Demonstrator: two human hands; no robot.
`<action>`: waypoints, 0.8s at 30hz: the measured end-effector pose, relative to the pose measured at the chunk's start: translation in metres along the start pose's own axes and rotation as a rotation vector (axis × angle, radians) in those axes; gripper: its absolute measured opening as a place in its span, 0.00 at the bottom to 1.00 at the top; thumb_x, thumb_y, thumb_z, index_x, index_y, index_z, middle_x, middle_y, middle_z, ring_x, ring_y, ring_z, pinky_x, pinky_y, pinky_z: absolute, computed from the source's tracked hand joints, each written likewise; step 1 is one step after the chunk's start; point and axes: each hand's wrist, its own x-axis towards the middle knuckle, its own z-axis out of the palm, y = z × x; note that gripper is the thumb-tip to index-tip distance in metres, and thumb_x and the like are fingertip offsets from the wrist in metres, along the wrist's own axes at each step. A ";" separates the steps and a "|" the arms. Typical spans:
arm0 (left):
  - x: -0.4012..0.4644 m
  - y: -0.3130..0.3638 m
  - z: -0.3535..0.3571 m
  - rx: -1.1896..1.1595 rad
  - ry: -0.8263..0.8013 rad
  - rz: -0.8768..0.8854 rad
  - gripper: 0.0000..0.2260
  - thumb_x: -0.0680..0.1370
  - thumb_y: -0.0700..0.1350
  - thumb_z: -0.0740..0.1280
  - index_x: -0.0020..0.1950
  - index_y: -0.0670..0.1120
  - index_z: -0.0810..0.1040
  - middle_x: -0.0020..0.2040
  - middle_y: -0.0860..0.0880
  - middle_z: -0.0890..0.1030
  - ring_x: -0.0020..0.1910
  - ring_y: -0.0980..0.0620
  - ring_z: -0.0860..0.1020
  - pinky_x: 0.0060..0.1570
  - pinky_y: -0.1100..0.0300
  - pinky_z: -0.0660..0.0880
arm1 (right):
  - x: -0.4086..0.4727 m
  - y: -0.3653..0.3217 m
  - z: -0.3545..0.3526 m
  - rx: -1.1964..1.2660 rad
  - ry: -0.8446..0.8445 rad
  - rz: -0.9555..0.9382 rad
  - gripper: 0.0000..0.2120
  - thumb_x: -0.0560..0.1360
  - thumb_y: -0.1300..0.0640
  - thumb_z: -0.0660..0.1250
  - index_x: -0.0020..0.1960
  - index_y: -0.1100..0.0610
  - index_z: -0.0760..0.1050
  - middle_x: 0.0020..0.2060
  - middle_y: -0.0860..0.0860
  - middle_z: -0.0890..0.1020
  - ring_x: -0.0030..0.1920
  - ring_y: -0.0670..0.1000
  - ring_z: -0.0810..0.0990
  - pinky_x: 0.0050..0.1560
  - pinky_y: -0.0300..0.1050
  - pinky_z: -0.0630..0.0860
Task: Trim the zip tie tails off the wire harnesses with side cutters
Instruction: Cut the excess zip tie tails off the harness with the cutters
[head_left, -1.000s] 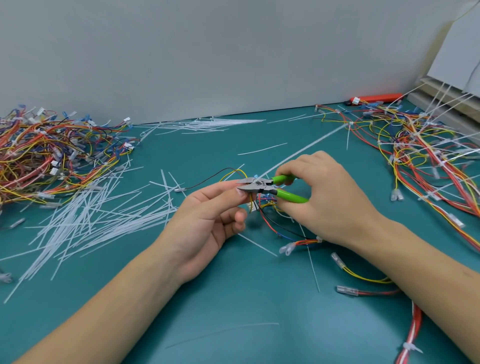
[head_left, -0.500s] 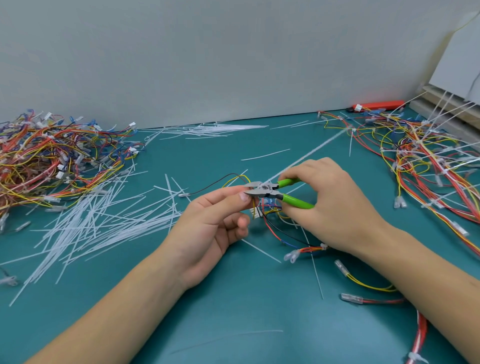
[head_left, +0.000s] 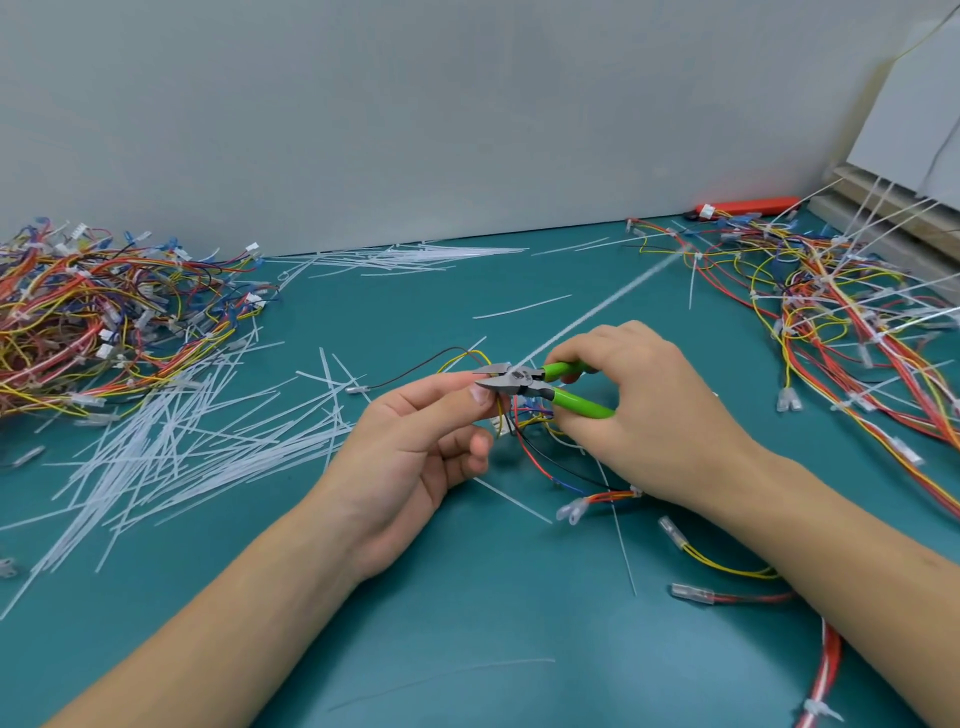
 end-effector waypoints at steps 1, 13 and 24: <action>0.000 0.000 0.000 0.001 -0.001 0.002 0.09 0.72 0.44 0.73 0.51 0.45 0.88 0.46 0.46 0.85 0.29 0.55 0.74 0.34 0.64 0.76 | 0.000 0.000 0.000 -0.003 -0.003 -0.004 0.10 0.73 0.54 0.76 0.53 0.49 0.81 0.46 0.44 0.82 0.51 0.52 0.75 0.57 0.53 0.74; 0.000 0.001 -0.002 0.000 -0.016 -0.013 0.11 0.73 0.43 0.75 0.54 0.44 0.87 0.48 0.46 0.85 0.30 0.55 0.74 0.34 0.63 0.76 | -0.001 -0.003 0.001 0.032 -0.008 0.055 0.07 0.72 0.49 0.75 0.42 0.46 0.77 0.33 0.43 0.77 0.40 0.48 0.74 0.43 0.52 0.75; 0.002 -0.002 -0.002 -0.008 -0.005 -0.015 0.10 0.73 0.44 0.75 0.53 0.44 0.86 0.48 0.45 0.85 0.30 0.55 0.74 0.34 0.62 0.76 | 0.000 0.002 0.000 0.061 -0.020 0.017 0.12 0.72 0.56 0.77 0.55 0.48 0.82 0.49 0.41 0.84 0.53 0.47 0.76 0.58 0.34 0.69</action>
